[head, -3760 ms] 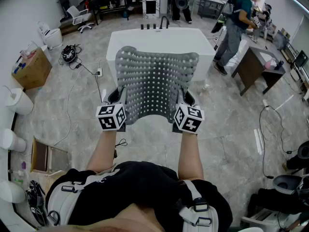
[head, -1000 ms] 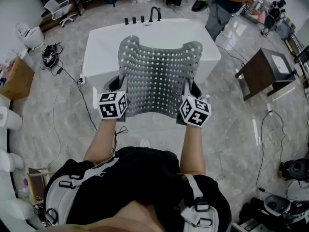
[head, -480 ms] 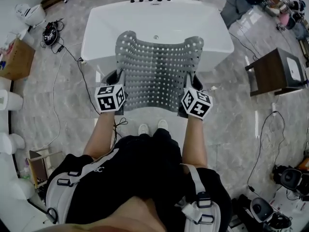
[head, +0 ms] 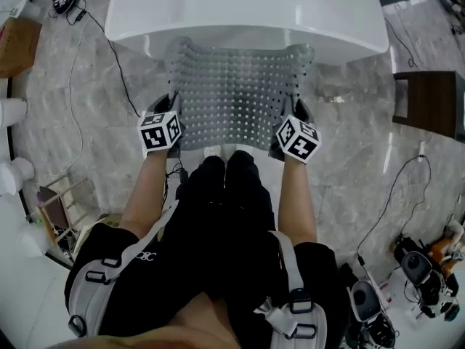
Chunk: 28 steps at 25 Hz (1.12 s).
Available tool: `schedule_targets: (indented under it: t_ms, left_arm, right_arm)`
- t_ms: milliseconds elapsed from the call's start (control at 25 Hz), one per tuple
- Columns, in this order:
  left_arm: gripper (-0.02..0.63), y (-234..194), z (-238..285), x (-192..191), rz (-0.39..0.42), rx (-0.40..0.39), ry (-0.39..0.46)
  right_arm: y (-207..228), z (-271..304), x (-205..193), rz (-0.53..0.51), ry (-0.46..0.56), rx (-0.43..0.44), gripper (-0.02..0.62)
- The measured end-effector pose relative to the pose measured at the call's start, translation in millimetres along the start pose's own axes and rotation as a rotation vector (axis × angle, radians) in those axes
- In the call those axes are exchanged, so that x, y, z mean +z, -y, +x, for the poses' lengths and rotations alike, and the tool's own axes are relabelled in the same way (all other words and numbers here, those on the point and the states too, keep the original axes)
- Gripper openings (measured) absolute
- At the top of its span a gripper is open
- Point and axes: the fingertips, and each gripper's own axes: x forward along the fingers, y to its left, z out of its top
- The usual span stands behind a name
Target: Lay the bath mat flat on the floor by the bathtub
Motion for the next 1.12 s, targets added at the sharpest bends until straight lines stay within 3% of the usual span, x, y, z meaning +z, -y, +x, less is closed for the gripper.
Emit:
schedule_targets:
  t_ms: [160, 520, 680, 880, 1120]
  left_arm:
    - [0.075, -21, 82, -71, -0.026, 0.021, -0.087]
    - [0.084, -91, 313, -231, 0.022, 0.073, -0.167]
    - [0.089, -122, 415, -282, 0.046, 0.069, -0.193]
    - [0.106, -159, 489, -313, 0.037, 0.072, -0.239]
    - [0.118, -192, 536, -364, -0.108, 0.132, -0.36]
  right_arm:
    - [27, 78, -71, -0.023, -0.096, 0.011, 0.086]
    - [108, 297, -251, 0.035, -0.214, 0.019, 0.087]
    - [153, 396, -320, 0.08, -0.263, -0.034, 0.091]
    - [176, 470, -365, 0.078, -0.29, -0.114, 0.094]
    - [211, 513, -389, 0.056, -0.412, -0.204, 0.121]
